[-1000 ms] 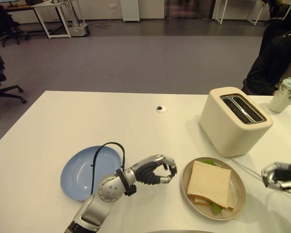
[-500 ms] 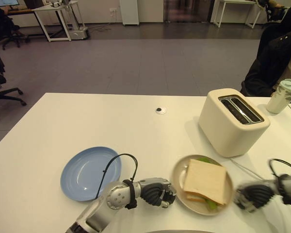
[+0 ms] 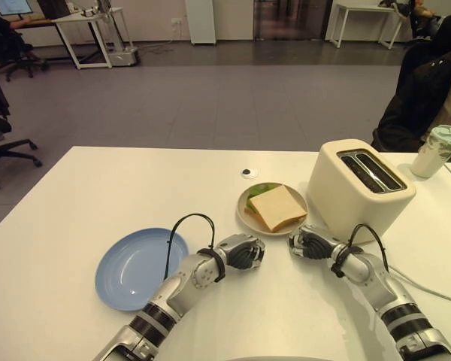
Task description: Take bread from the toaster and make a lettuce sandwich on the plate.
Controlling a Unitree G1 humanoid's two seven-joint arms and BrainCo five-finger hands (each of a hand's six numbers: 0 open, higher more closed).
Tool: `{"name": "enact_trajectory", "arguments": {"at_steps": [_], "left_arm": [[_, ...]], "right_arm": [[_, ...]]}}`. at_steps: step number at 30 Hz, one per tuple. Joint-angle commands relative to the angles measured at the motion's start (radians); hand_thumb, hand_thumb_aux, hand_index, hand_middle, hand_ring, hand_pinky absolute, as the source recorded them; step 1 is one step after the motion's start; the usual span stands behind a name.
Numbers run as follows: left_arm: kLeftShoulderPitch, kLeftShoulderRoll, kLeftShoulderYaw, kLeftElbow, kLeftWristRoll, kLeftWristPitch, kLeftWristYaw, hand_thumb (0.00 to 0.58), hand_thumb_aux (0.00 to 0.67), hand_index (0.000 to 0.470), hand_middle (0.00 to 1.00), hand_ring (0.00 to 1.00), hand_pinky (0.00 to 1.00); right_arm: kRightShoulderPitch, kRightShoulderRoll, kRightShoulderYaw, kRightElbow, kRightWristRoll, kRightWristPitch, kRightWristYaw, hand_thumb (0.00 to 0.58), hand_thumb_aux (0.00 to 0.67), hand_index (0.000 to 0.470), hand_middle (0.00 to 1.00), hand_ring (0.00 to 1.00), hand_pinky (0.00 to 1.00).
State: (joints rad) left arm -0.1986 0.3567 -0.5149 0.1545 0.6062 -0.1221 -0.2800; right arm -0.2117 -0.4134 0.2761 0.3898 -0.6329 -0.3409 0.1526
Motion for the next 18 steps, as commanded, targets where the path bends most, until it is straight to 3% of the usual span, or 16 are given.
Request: {"name": "enact_trajectory", "arguments": {"at_steps": [1,2,3,4,5,6,7,8,9,13,18], "left_arm": [[0.018,-0.011,0.012,0.040,0.004,0.004,0.037,0.580,0.670,0.470,0.49,0.49,0.49],[0.015,-0.015,0.014,0.043,0.004,-0.004,0.052,0.580,0.670,0.470,0.49,0.49,0.49],[0.016,-0.023,0.021,0.042,-0.002,-0.016,0.070,0.580,0.670,0.470,0.49,0.49,0.49],[0.021,-0.033,0.030,0.034,-0.021,-0.031,0.081,0.579,0.644,0.452,0.49,0.49,0.49],[0.036,-0.053,0.053,0.012,-0.066,-0.055,0.095,0.563,0.554,0.389,0.47,0.47,0.47],[0.054,-0.070,0.076,-0.015,-0.115,-0.076,0.105,0.387,0.284,0.199,0.47,0.47,0.47],[0.071,-0.082,0.098,-0.040,-0.153,-0.091,0.115,0.000,0.000,0.000,0.47,0.47,0.47],[0.096,-0.099,0.129,-0.073,-0.210,-0.109,0.123,0.000,0.000,0.000,0.44,0.44,0.44],[0.122,-0.112,0.160,-0.114,-0.261,-0.122,0.131,0.000,0.000,0.000,0.35,0.35,0.35],[0.234,-0.152,0.259,-0.328,-0.483,-0.147,0.120,0.000,0.000,0.000,0.03,0.03,0.03],[0.328,-0.168,0.339,-0.475,-0.632,-0.128,0.111,0.000,0.000,0.000,0.00,0.00,0.00]], "right_arm": [[0.010,0.030,-0.001,-0.017,0.012,-0.003,-0.081,0.580,0.670,0.470,1.00,1.00,1.00],[0.017,0.037,-0.005,-0.028,0.026,-0.010,-0.094,0.580,0.670,0.470,1.00,1.00,1.00],[0.030,0.045,-0.014,-0.046,0.045,-0.023,-0.115,0.563,0.554,0.389,1.00,1.00,1.00],[0.044,0.053,-0.027,-0.068,0.071,-0.036,-0.130,0.000,0.000,0.000,1.00,1.00,1.00],[0.068,0.067,-0.048,-0.103,0.121,-0.057,-0.141,0.000,0.000,0.000,0.94,0.94,0.94],[0.089,0.082,-0.069,-0.140,0.160,-0.081,-0.162,0.000,0.000,0.000,0.69,0.69,0.69],[0.108,0.095,-0.084,-0.174,0.197,-0.103,-0.174,0.000,0.000,0.000,0.59,0.59,0.59],[0.136,0.122,-0.105,-0.209,0.261,-0.118,-0.180,0.000,0.000,0.000,0.31,0.31,0.31],[0.167,0.154,-0.127,-0.243,0.338,-0.127,-0.182,0.000,0.000,0.000,0.00,0.00,0.00],[0.291,0.243,-0.174,-0.416,0.605,-0.091,-0.143,0.000,0.000,0.000,0.00,0.00,0.00],[0.383,0.263,-0.221,-0.527,0.682,-0.040,-0.125,0.000,0.000,0.000,0.00,0.00,0.00]]}}
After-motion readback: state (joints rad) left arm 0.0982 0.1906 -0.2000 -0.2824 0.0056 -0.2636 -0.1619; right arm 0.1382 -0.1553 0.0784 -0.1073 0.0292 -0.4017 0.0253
